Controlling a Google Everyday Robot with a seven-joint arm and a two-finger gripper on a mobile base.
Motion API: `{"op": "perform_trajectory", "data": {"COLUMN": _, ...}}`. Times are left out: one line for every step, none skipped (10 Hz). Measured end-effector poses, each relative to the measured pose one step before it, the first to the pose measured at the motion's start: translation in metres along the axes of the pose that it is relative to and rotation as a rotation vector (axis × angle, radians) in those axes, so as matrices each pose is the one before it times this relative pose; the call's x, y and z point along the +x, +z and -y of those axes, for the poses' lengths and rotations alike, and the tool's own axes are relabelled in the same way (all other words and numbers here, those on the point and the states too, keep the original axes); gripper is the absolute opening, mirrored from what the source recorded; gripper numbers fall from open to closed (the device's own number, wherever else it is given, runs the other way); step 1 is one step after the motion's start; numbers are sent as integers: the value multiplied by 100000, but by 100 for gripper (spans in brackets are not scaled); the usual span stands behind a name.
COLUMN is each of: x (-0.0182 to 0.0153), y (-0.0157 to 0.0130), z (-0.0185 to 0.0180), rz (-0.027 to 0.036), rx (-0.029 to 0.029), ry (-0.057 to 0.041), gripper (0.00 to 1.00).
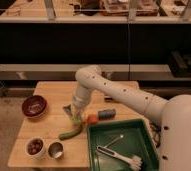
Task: Place towel in plastic cup
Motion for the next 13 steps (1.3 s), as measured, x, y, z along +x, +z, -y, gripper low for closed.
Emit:
{"op": "perform_trajectory", "data": {"x": 41, "y": 300, "z": -289, "rz": 251, "rx": -1150, "ry": 1087, "gripper": 3}}
{"op": "perform_trajectory", "data": {"x": 61, "y": 112, "z": -150, "rz": 23, "rx": -767, "ry": 626, "gripper": 9}}
{"op": "perform_trajectory", "data": {"x": 135, "y": 4, "z": -58, "rz": -190, "rx": -674, "ry": 468, "gripper": 17}}
{"op": "perform_trajectory", "data": {"x": 139, "y": 91, "z": -89, "rz": -101, "rx": -602, "ry": 540, "gripper": 27}}
{"op": "perform_trajectory", "data": {"x": 181, "y": 51, "z": -103, "rz": -275, "rx": -624, "ry": 534, "gripper": 39}}
{"op": "perform_trajectory", "data": {"x": 149, "y": -16, "z": -49, "rz": -317, "rx": -470, "ry": 266, "gripper": 47}}
{"op": "perform_trajectory", "data": {"x": 285, "y": 40, "z": -14, "rz": -520, "rx": -379, "ry": 282, "gripper": 59}}
{"op": "perform_trajectory", "data": {"x": 261, "y": 0, "z": 40, "rz": -515, "rx": -276, "ry": 83, "gripper": 68}}
{"op": "perform_trajectory", "data": {"x": 311, "y": -60, "z": 99, "rz": -627, "rx": -373, "ry": -43, "gripper": 77}}
{"op": "perform_trajectory", "data": {"x": 215, "y": -1, "z": 84, "rz": -362, "rx": -282, "ry": -78, "gripper": 80}}
{"op": "perform_trajectory", "data": {"x": 267, "y": -112, "z": -70, "rz": -694, "rx": -524, "ry": 130, "gripper": 80}}
{"op": "perform_trajectory", "data": {"x": 136, "y": -118, "z": -32, "rz": -531, "rx": -216, "ry": 82, "gripper": 80}}
{"op": "perform_trajectory", "data": {"x": 80, "y": -112, "z": -104, "rz": -416, "rx": -311, "ry": 127, "gripper": 80}}
